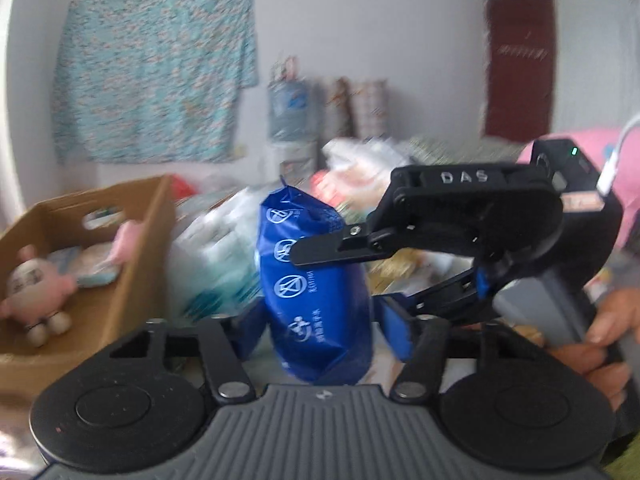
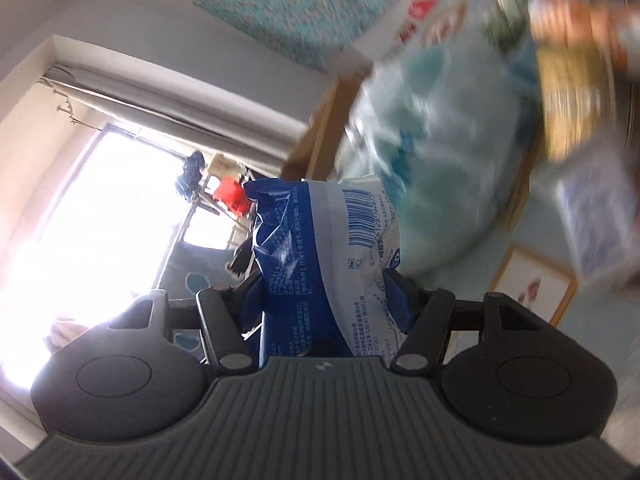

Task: Organize soft objects
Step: 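Lift the blue wet-wipes pack and carry it toward the box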

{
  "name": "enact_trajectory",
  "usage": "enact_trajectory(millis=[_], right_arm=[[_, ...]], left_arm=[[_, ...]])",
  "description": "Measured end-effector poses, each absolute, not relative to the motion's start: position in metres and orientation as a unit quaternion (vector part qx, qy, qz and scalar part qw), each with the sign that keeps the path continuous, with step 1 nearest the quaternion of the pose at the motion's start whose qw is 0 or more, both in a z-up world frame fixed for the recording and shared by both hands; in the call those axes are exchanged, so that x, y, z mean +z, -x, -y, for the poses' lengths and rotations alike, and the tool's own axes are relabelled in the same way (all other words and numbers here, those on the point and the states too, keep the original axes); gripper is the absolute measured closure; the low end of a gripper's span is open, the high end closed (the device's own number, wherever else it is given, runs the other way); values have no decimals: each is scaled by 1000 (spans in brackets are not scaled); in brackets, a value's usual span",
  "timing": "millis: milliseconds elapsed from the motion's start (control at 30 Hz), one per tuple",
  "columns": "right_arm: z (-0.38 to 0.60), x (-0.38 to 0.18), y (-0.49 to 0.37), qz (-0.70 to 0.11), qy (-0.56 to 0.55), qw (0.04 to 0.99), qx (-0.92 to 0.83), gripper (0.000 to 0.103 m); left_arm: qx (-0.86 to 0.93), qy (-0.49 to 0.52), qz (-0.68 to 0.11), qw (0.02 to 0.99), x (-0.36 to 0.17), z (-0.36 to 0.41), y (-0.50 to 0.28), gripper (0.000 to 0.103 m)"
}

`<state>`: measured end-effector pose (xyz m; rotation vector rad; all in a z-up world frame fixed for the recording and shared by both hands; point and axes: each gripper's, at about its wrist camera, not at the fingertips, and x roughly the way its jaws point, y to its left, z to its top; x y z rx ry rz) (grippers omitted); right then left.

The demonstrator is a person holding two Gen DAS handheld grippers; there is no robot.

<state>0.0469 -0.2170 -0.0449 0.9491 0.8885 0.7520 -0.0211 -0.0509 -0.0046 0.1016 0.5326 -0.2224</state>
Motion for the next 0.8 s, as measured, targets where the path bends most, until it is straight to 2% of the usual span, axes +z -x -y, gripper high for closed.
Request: enact_trajectory(millis=[200, 267, 500, 533, 633, 800], right_arm=[[192, -70, -56, -447, -418, 708, 352, 37], [190, -71, -58, -455, -408, 712, 347, 36], [220, -51, -47, -404, -378, 772, 312, 36], [225, -48, -46, -397, -374, 779, 309, 39], [241, -44, -40, -386, -360, 796, 297, 55], [251, -59, -28, -390, -362, 799, 280, 60]], left_arm=[[-83, -44, -301, 949, -18, 38, 21, 63], [-84, -45, -307, 947, -21, 35, 19, 63], [-100, -96, -333, 933, -36, 52, 9, 65], [-106, -100, -332, 932, -36, 54, 7, 65], [-118, -121, -319, 933, -36, 62, 7, 64], [-159, -132, -315, 926, -37, 80, 7, 60]])
